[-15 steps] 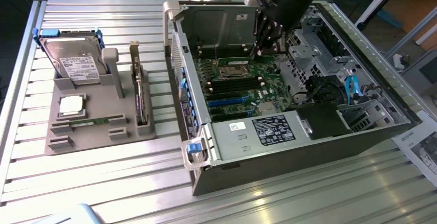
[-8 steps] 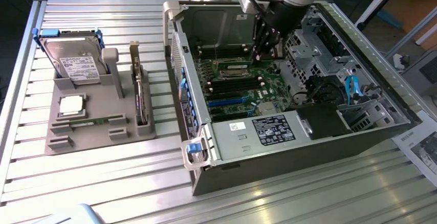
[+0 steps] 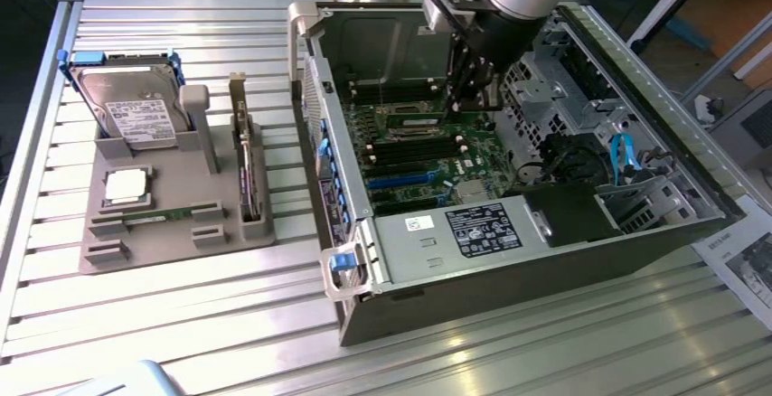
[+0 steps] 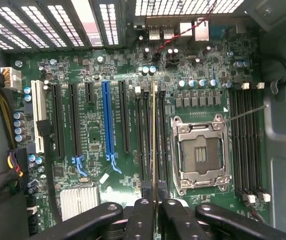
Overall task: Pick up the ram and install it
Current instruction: 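Insert the ram into the slot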
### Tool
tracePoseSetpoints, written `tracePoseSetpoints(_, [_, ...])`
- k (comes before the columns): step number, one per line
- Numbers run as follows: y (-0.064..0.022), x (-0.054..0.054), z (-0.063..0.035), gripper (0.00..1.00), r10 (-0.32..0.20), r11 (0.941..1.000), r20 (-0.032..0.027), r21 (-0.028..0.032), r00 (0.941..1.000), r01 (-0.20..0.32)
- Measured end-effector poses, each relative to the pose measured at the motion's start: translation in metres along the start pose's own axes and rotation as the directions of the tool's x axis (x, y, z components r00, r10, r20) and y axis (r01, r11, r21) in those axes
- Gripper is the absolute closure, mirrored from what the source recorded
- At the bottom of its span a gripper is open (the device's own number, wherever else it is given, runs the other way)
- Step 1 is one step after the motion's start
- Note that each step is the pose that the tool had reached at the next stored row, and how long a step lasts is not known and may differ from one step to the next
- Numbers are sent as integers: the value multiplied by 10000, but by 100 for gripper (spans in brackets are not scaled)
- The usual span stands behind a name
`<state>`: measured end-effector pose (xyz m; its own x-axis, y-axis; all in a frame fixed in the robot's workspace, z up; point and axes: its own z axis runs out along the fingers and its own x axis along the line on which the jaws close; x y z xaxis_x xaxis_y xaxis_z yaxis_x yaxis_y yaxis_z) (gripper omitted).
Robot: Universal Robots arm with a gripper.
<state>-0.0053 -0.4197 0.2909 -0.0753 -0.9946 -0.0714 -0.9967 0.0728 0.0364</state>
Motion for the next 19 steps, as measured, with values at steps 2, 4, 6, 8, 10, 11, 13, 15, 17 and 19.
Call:
tracePoseSetpoints(2, [-14,1,26,87,35,10000,0,2,10000,-35])
tracePoseSetpoints(4, [-19,3,53,87,59,10000,2,5,10000,-59])
tracePoseSetpoints(6, [-20,3,54,87,59,10000,-1,4,10000,-59])
tracePoseSetpoints(8, [-20,3,54,87,58,10000,-1,4,10000,-58])
tracePoseSetpoints(10, [-20,3,55,87,21,10000,-1,1,10000,-21])
tracePoseSetpoints(11, [-20,3,56,87,-65,10000,-4,-5,10000,65])
tracePoseSetpoints(13, [-20,3,57,87,-249,9997,-10,-17,9997,249])
tracePoseSetpoints(15, [-20,3,59,87,-489,9988,-18,-35,9988,489])
tracePoseSetpoints(17, [-21,3,61,87,-616,9981,-22,-45,9981,616])
tracePoseSetpoints(19, [-20,3,61,87,-665,9978,-24,-48,9978,665])
